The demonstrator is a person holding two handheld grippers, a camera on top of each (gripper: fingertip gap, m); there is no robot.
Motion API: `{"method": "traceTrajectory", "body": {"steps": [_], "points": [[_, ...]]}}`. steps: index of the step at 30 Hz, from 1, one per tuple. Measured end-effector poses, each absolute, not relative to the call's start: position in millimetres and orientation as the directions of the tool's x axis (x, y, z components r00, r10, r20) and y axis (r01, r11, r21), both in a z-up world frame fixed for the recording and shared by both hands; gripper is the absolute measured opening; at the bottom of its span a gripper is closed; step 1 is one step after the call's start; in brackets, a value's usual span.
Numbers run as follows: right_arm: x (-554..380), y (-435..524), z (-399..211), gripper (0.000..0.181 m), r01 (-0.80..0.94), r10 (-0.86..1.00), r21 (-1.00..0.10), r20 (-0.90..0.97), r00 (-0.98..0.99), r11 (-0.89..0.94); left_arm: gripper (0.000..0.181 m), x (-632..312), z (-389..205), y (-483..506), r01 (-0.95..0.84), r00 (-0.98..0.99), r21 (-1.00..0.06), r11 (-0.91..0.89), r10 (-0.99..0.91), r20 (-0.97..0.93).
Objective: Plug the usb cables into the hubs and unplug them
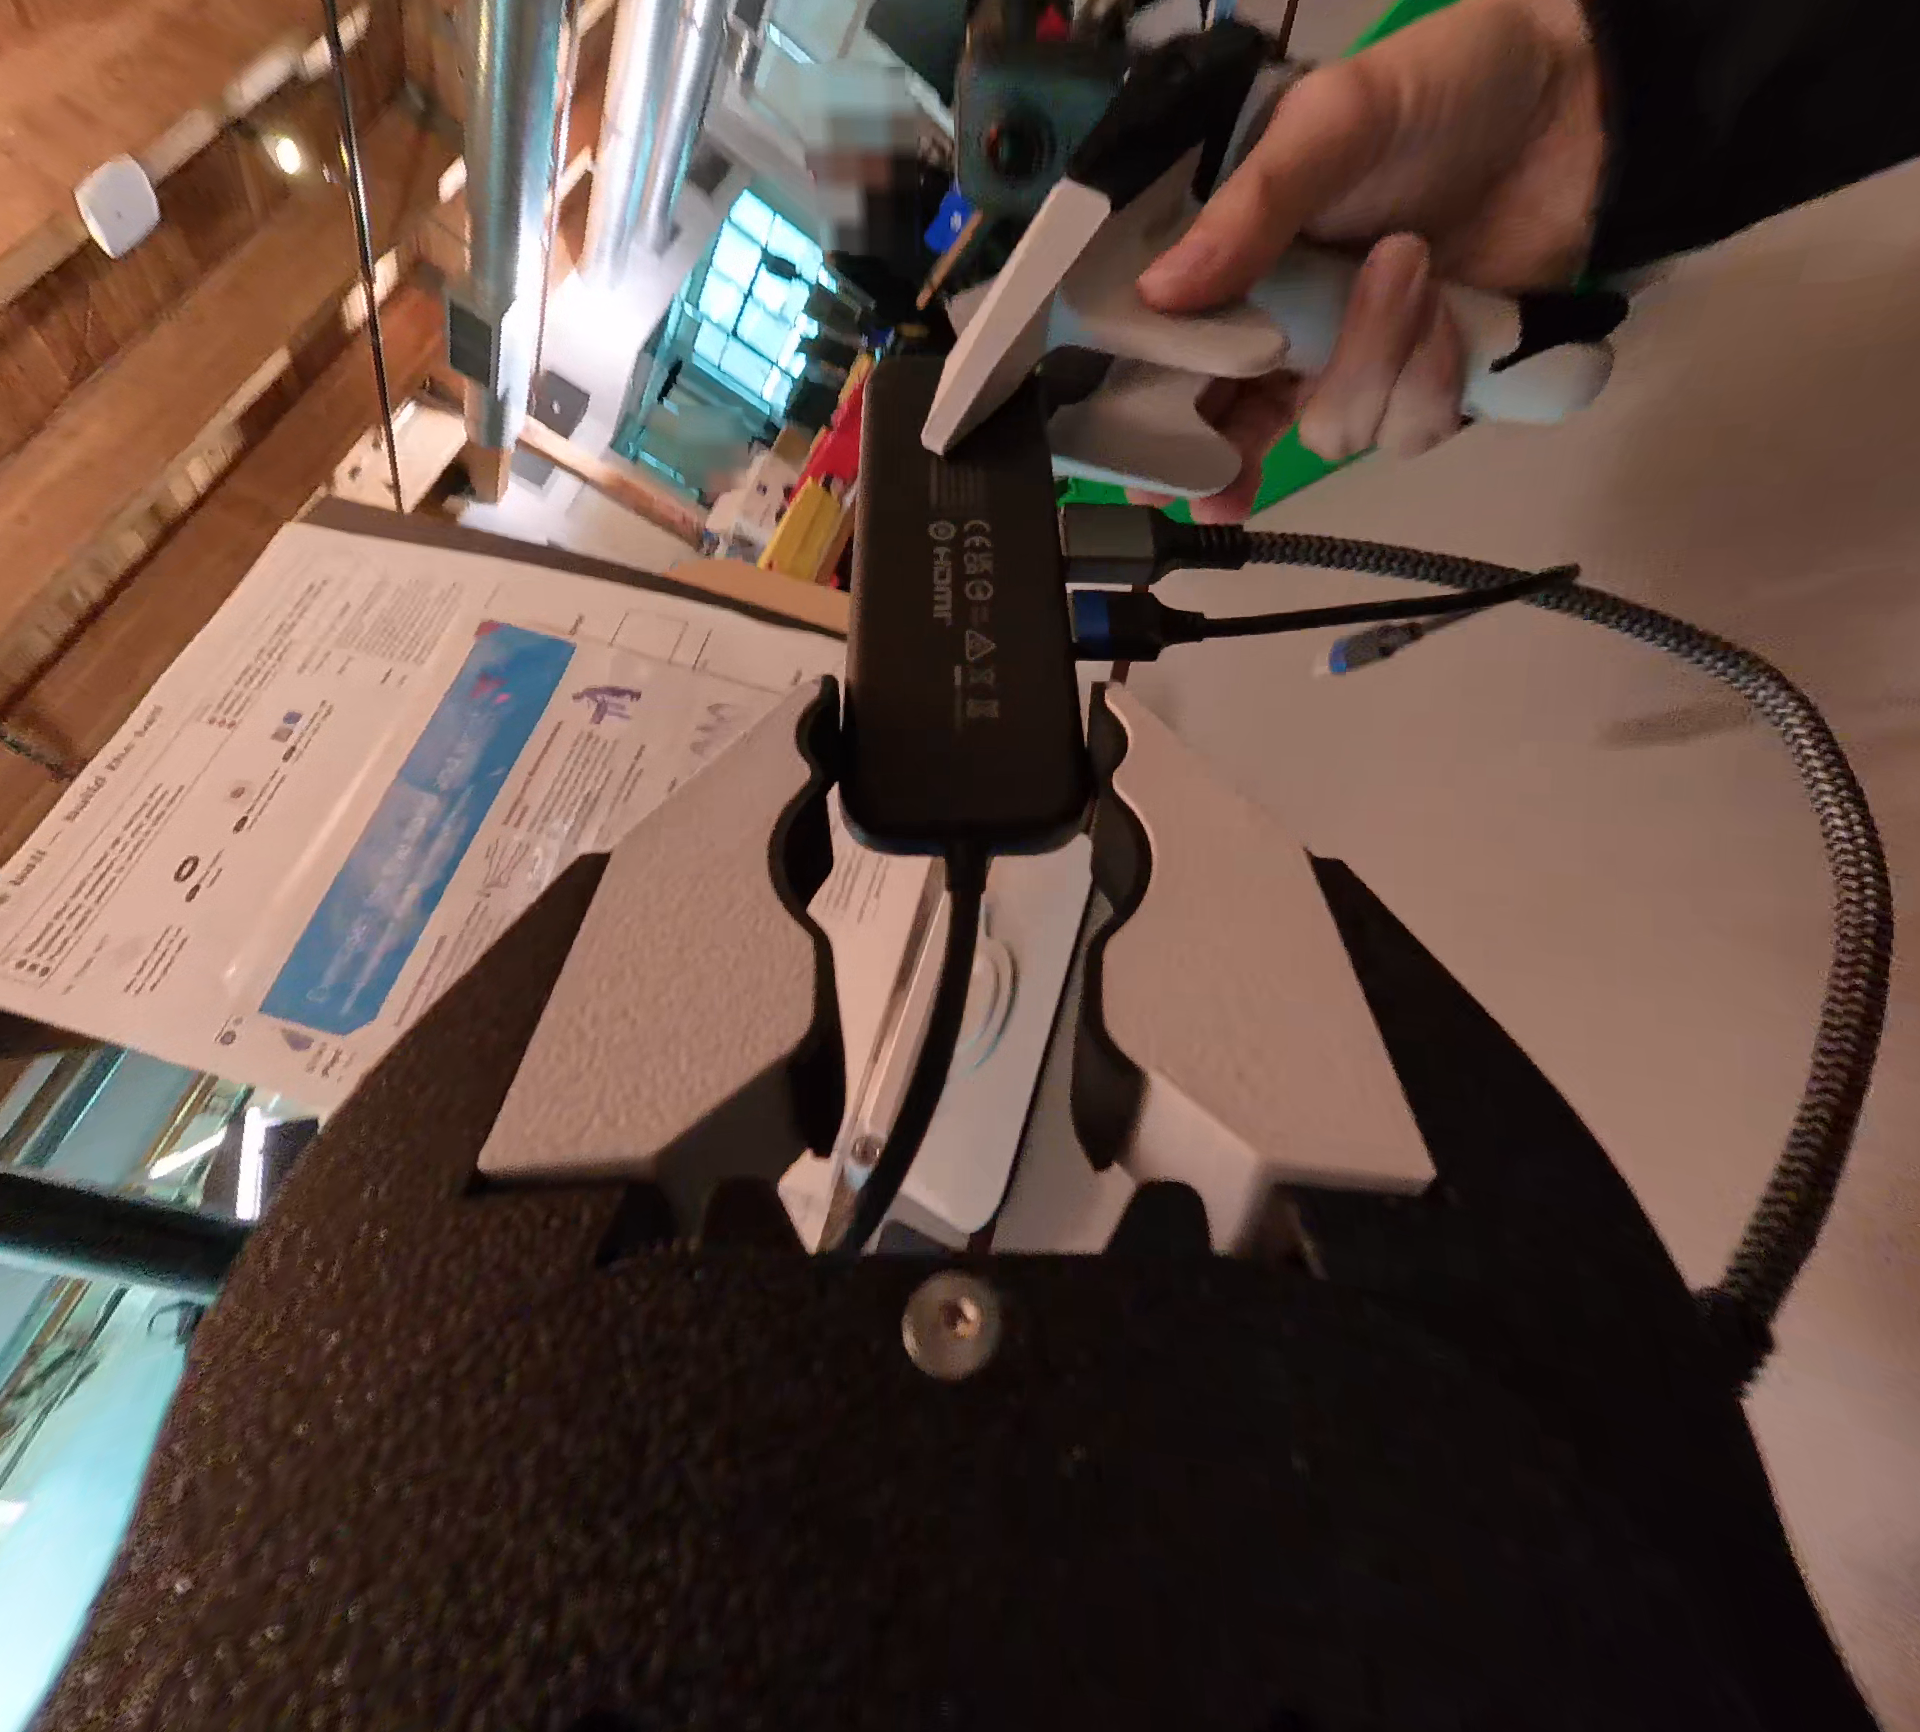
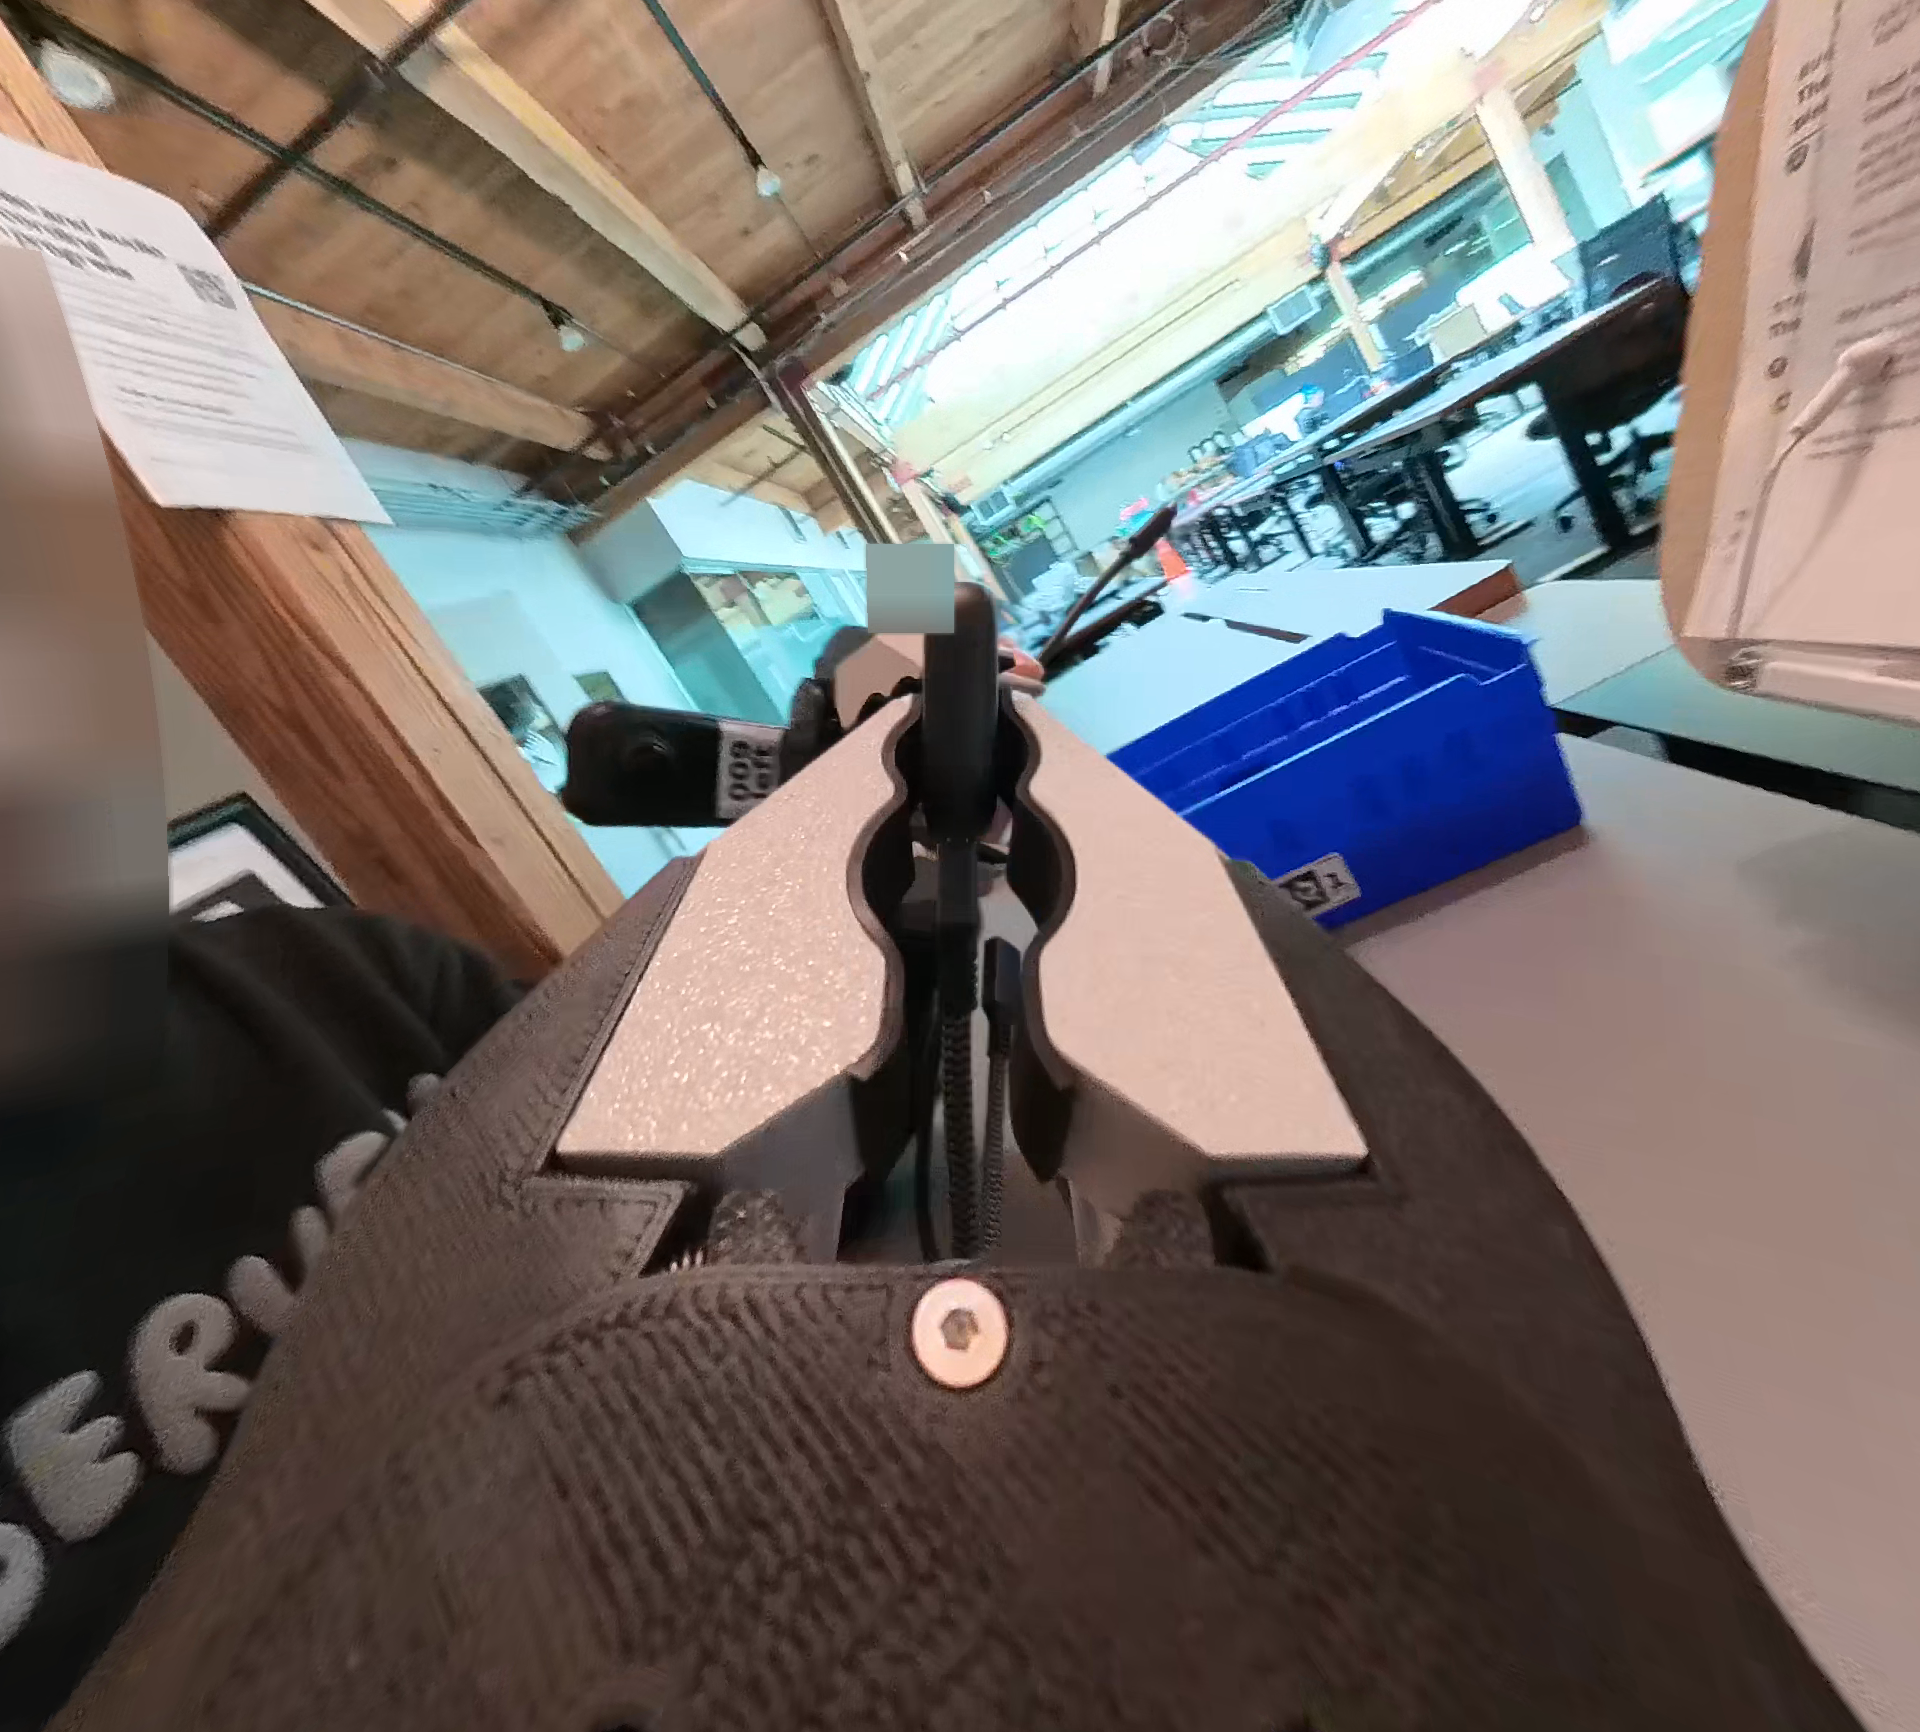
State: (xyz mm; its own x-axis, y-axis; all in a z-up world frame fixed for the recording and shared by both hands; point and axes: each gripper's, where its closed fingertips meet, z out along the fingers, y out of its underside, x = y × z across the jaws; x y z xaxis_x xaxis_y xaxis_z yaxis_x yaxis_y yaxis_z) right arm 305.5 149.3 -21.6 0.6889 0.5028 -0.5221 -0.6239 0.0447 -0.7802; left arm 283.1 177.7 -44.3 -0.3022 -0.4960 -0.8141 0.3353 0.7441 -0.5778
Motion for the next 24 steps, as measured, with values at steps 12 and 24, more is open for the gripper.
{"method": "traceTrajectory", "body": {"steps": [12, 24], "points": [[302.5, 153.8, -14.7, 0.010, -0.816, 0.641, -0.576, -0.639, 0.424, -0.035, 0.046, 275.0, -39.9, 167.1, 0.404, -0.360, -0.654, 0.639, -0.546, -0.756], [314.2, 157.1, -16.2, 0.010, -0.848, 0.607, -0.529, -0.677, 0.416, -0.008, 0.045, 280.9, -38.4, 169.4, 0.358, -0.390, -0.740, 0.570, -0.628, -0.673]]}}
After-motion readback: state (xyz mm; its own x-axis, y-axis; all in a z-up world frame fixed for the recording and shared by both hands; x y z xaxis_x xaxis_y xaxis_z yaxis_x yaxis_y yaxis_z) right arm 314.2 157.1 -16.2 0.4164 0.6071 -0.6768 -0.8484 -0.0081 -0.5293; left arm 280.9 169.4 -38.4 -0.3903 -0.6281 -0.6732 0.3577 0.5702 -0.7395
